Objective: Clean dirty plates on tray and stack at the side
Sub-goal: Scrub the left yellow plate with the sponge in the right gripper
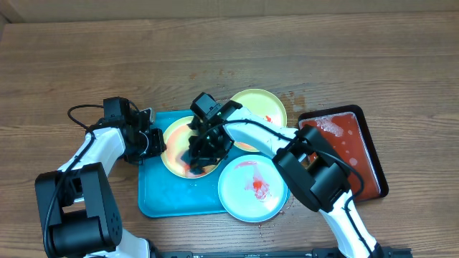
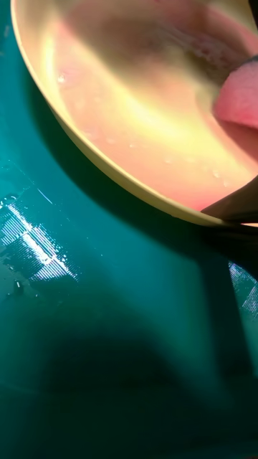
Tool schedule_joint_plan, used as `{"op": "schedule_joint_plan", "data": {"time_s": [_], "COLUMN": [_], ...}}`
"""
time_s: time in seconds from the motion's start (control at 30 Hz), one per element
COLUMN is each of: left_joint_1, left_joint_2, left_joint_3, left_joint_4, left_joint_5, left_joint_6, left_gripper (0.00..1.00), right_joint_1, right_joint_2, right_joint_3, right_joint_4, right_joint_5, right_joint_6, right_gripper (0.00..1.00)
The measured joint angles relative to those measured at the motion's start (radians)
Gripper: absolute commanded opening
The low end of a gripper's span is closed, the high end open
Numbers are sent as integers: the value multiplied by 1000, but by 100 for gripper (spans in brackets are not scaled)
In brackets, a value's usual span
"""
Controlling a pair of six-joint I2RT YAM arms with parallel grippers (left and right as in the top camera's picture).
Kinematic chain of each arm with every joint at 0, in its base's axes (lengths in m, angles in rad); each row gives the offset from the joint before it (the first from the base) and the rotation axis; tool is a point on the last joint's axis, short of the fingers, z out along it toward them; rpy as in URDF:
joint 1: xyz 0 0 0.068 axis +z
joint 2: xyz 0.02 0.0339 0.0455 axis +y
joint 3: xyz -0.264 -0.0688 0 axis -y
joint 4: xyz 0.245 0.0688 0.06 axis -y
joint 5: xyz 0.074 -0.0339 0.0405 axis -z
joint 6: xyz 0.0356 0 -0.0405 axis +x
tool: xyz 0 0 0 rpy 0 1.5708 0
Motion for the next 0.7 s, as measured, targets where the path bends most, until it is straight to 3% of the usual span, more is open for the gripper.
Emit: {"op": "schedule_joint_plan", "data": {"time_s": [0.3, 0.7], "left_joint_1": [-2, -2], "left_joint_2": [2, 2], "left_joint_3": [-1, -1], "left_joint_4": [7, 7], "left_joint_5": [13, 12], "left_joint_6": [-1, -1], "left_gripper": [4, 5], "right_joint_1": [-101, -155], "right_joint_2": [-17, -17], "right_joint_3": [0, -1], "right_joint_4": [-44, 145], "right_joint_5": [63, 150], "right_joint_6": [7, 59], "right_gripper": [4, 4]}}
